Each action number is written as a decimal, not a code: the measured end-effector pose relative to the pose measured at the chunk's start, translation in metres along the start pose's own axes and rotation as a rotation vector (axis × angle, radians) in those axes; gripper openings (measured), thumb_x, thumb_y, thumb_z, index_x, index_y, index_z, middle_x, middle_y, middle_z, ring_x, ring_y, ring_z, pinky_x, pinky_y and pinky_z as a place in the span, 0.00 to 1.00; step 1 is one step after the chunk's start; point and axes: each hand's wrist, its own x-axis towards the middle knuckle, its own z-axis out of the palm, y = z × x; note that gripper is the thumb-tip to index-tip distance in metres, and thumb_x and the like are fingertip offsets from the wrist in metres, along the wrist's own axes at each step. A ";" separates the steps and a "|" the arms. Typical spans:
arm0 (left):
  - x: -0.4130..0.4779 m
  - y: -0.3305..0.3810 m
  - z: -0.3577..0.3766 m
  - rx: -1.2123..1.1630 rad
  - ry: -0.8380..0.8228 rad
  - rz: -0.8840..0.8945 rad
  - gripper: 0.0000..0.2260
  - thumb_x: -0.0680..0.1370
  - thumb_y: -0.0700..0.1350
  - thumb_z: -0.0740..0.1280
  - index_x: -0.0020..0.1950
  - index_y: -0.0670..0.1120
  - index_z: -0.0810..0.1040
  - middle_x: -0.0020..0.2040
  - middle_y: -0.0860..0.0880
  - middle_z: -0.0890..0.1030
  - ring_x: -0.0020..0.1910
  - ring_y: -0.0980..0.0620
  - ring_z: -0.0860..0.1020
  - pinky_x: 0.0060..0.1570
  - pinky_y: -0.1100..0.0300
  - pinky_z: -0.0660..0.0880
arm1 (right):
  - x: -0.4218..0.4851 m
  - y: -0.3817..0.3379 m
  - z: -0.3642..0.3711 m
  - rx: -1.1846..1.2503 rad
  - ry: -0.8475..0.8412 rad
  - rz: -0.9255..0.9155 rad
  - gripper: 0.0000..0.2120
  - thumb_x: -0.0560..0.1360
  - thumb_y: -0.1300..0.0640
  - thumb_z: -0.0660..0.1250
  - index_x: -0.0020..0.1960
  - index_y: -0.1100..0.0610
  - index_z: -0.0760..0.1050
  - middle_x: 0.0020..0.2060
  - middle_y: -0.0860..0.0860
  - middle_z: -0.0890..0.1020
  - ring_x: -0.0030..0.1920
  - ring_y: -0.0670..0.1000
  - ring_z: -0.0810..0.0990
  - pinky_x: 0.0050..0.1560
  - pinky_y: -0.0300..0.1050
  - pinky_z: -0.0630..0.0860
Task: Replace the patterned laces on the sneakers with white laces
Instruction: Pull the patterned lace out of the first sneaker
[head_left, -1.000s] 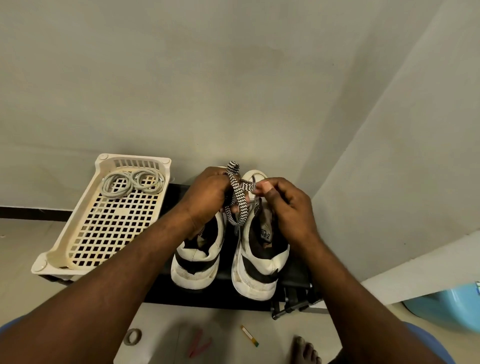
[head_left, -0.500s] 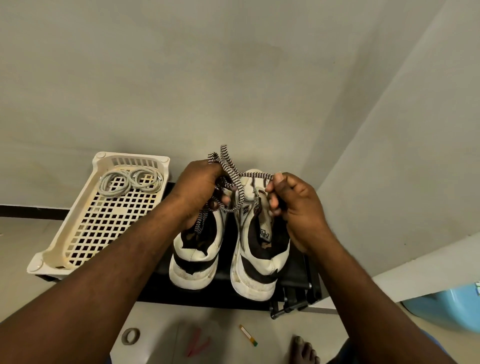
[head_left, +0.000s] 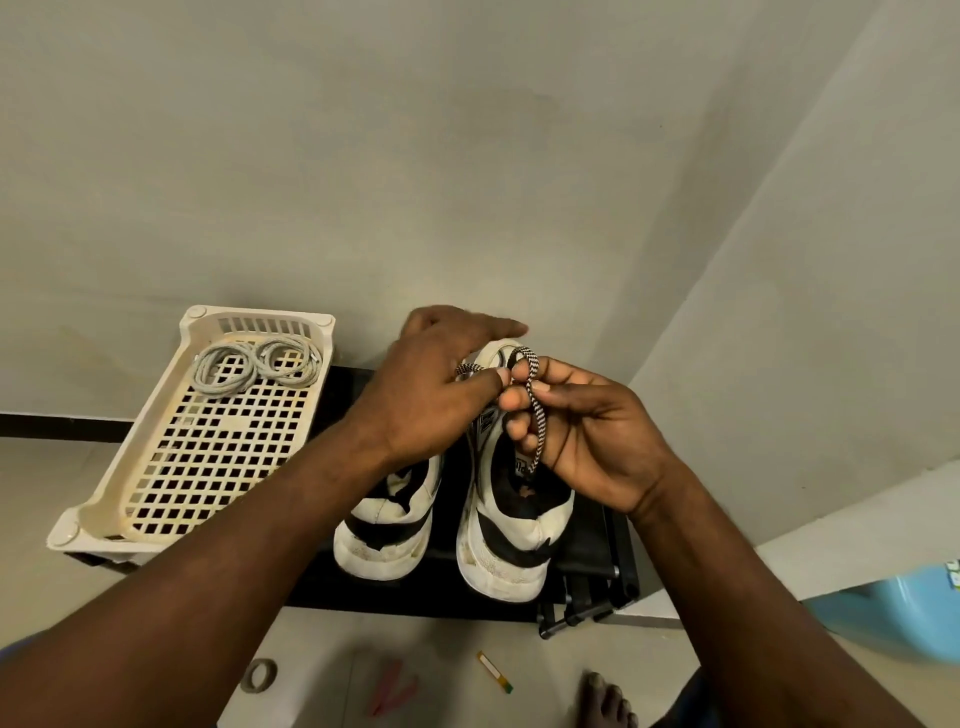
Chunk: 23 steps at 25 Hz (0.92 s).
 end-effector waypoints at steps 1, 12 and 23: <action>0.000 0.000 0.003 -0.128 -0.063 -0.003 0.17 0.77 0.52 0.64 0.65 0.59 0.81 0.60 0.61 0.82 0.66 0.59 0.74 0.65 0.52 0.73 | 0.000 0.000 0.000 -0.008 -0.007 0.007 0.13 0.77 0.67 0.60 0.54 0.61 0.82 0.44 0.59 0.84 0.36 0.53 0.82 0.38 0.41 0.77; 0.008 -0.007 0.012 -0.442 0.031 -0.091 0.07 0.85 0.42 0.64 0.56 0.52 0.80 0.42 0.49 0.81 0.37 0.52 0.77 0.41 0.49 0.76 | 0.001 0.005 -0.005 -0.104 0.029 0.065 0.11 0.82 0.56 0.64 0.50 0.61 0.82 0.36 0.56 0.83 0.27 0.48 0.76 0.26 0.35 0.67; 0.008 -0.012 0.019 -0.146 0.138 0.111 0.05 0.81 0.50 0.69 0.51 0.51 0.83 0.49 0.56 0.81 0.51 0.57 0.79 0.52 0.57 0.77 | -0.004 0.011 0.001 0.009 -0.238 0.163 0.13 0.80 0.53 0.71 0.55 0.64 0.82 0.39 0.58 0.86 0.29 0.47 0.79 0.27 0.36 0.63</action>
